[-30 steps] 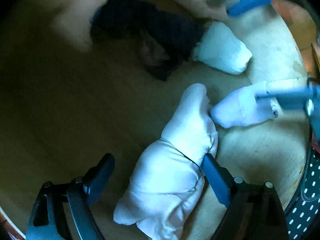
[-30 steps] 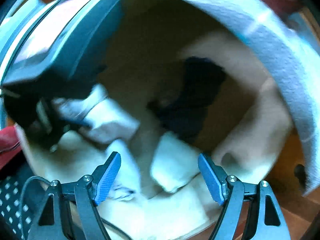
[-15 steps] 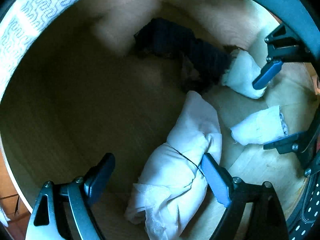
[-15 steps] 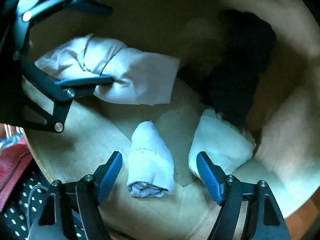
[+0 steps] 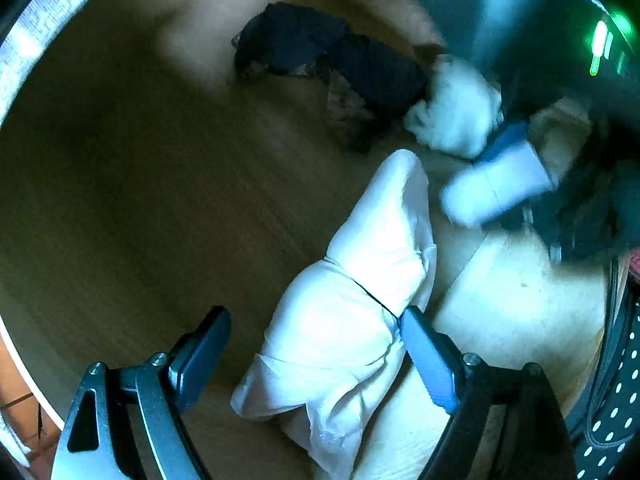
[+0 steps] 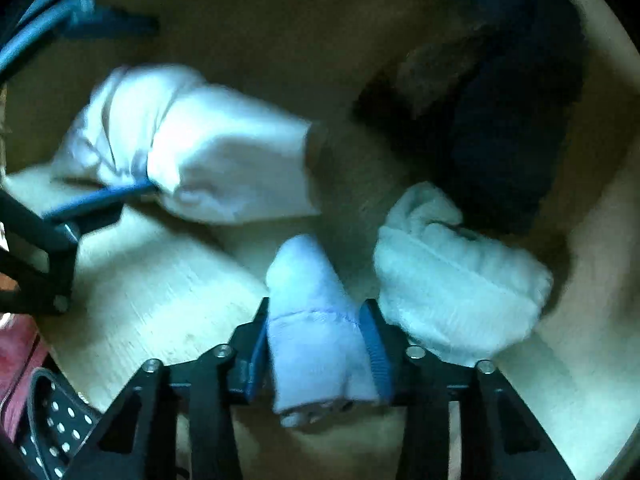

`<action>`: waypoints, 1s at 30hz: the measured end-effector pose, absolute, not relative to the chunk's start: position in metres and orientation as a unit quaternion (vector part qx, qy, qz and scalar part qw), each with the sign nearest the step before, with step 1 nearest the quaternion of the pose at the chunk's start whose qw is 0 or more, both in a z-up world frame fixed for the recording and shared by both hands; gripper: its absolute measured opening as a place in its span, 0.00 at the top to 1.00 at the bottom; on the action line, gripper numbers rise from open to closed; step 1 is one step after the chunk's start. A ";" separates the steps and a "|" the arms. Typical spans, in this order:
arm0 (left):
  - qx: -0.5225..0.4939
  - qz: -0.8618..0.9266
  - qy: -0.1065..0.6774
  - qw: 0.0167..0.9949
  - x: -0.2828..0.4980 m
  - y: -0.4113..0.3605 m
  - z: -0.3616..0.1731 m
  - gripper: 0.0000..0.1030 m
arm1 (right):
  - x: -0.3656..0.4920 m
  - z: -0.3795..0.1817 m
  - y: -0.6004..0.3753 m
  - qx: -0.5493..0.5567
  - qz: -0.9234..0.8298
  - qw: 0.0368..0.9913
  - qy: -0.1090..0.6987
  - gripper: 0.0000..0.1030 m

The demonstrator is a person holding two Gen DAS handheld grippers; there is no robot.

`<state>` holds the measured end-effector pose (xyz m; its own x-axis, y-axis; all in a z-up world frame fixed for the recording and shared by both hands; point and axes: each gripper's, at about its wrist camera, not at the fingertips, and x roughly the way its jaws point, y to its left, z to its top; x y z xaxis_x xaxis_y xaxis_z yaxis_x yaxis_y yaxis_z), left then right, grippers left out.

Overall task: Take underwear out of drawer
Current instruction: 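Hold the white garment with the left tool while the right tool grasps a light-blue sock, then lift the white garment into the box and open the left tool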

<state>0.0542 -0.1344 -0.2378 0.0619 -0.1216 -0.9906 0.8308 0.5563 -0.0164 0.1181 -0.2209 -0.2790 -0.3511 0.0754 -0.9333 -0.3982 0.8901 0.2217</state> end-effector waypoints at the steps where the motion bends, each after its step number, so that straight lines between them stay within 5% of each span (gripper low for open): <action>1: 0.302 -0.360 0.587 0.659 0.063 -0.134 -0.234 0.13 | 0.124 -0.272 -0.224 -0.109 0.206 0.579 0.781 0.69; 6: 0.297 -0.363 0.606 0.642 0.067 -0.145 -0.243 0.12 | 0.145 -0.244 -0.237 -0.083 0.184 0.657 0.727 0.69; 15: 0.287 -0.374 0.651 0.595 0.084 -0.158 -0.260 0.08 | 0.129 -0.252 -0.225 -0.104 0.196 0.658 0.720 0.69; 19: 0.261 -0.400 0.644 0.597 0.079 -0.154 -0.242 0.38 | 0.116 -0.255 -0.210 -0.123 0.202 0.662 0.712 0.69; 30: 0.191 -0.400 0.558 0.702 0.079 -0.123 -0.177 0.44 | 0.077 -0.253 -0.195 -0.117 0.212 0.698 0.674 0.69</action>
<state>0.0790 -0.1227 -0.1774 0.0570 -0.3482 -0.9357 0.7738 0.6077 -0.1790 0.0773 -0.1945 -0.2527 0.0019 0.1380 -0.9904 -0.4541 0.8825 0.1221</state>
